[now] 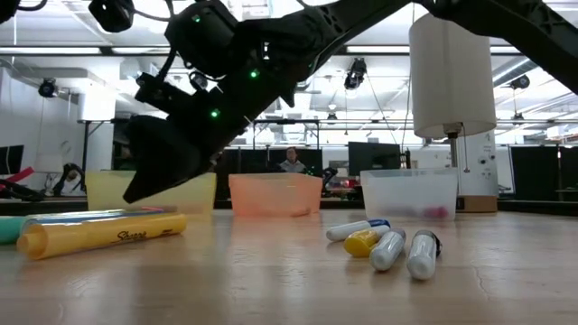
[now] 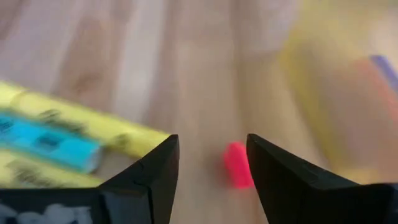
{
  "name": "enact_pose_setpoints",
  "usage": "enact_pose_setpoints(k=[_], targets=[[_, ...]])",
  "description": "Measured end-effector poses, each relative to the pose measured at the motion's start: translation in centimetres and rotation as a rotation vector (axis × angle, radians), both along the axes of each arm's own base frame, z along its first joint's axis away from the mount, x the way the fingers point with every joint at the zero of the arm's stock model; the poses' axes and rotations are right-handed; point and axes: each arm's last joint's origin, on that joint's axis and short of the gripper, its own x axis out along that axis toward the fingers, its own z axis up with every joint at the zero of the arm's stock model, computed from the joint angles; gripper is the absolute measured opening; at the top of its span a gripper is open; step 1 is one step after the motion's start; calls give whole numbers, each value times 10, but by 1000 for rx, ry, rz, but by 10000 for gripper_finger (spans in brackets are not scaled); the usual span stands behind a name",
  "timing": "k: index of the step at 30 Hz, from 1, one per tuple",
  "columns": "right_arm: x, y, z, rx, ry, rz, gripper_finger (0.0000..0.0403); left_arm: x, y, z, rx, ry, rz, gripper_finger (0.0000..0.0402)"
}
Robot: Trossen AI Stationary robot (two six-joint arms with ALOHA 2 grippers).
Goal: Pick & Place Markers
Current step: Put the pink highlighter pen into the yellow bin
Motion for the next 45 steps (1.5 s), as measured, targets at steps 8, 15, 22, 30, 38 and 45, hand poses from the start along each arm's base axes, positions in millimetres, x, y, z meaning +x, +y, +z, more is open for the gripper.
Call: enact_pose_setpoints(k=[8,15,22,30,38,45], targets=[[0,-4,-1,-58,18,112,169,0,0,0,-6,-1,-10,69],[1,-15,-4,-75,26,115,166,0,-1,0,-12,-3,-25,69],[1,-20,-11,-5,41,136,166,0,-1,0,-14,-3,-25,69],[2,-22,-27,39,58,103,143,0,-1,0,-14,-4,-24,69],[1,-22,-28,53,84,89,58,0,-1,0,-14,-4,-24,69],[-4,-18,-15,108,109,41,49,-2,0,2,-20,-21,-24,69]])
